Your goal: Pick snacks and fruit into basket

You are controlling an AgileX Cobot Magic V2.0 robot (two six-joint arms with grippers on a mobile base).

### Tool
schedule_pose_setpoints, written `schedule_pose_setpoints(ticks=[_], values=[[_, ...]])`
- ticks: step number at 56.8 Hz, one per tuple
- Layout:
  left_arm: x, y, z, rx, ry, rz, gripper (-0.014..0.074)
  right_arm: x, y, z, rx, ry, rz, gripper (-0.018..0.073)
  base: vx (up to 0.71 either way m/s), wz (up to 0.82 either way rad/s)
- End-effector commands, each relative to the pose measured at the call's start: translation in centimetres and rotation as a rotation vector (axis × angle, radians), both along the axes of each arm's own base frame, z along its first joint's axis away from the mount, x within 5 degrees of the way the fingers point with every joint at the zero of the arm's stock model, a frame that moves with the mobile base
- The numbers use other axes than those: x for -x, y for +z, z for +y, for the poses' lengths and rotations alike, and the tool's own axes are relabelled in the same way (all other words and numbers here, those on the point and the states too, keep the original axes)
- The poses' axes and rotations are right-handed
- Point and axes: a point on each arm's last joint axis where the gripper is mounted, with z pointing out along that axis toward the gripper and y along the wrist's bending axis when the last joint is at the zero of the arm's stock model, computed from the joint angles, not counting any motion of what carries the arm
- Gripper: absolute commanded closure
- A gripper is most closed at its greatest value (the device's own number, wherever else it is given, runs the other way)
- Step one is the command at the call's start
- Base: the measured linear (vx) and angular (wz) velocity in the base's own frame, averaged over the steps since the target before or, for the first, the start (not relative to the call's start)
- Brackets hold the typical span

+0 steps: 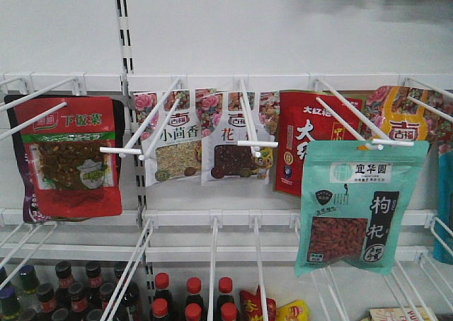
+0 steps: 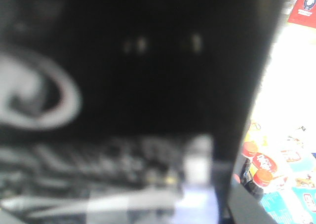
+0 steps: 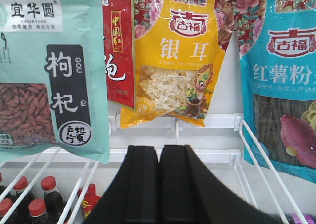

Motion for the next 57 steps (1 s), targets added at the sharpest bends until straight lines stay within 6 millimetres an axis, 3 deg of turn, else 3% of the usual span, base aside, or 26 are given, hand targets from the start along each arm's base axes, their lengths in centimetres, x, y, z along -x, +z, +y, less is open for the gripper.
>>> schedule_pose_setpoints(ticks=[1, 20, 25, 43, 57], values=[[-0.2, 1.8, -0.1, 0.017, -0.003, -0.129, 0.0600, -0.2, 1.6, -0.1, 0.011, -0.006, -0.099, 0.0476, 0.00, 0.00], [-0.2, 1.8, -0.1, 0.017, -0.003, -0.129, 0.0600, -0.3, 1.5, -0.1, 0.013, -0.006, -0.092, 0.0059, 0.00, 0.00], [-0.2, 1.8, -0.1, 0.017, -0.003, -0.129, 0.0600, -0.8, 1.0, 0.0, -0.052, -0.009, -0.039, -0.0001, 0.00, 0.00], [-0.2, 1.8, -0.1, 0.017, -0.003, -0.129, 0.0600, -5.7, -2.2, -0.2, -0.205, -0.064, 0.147, -0.0010, 0.00, 0.00], [-0.2, 1.8, -0.1, 0.017, -0.003, -0.128, 0.0600, -8.1, -0.2, -0.3, -0.106, -0.042, 0.135, 0.0058, 0.00, 0.00]])
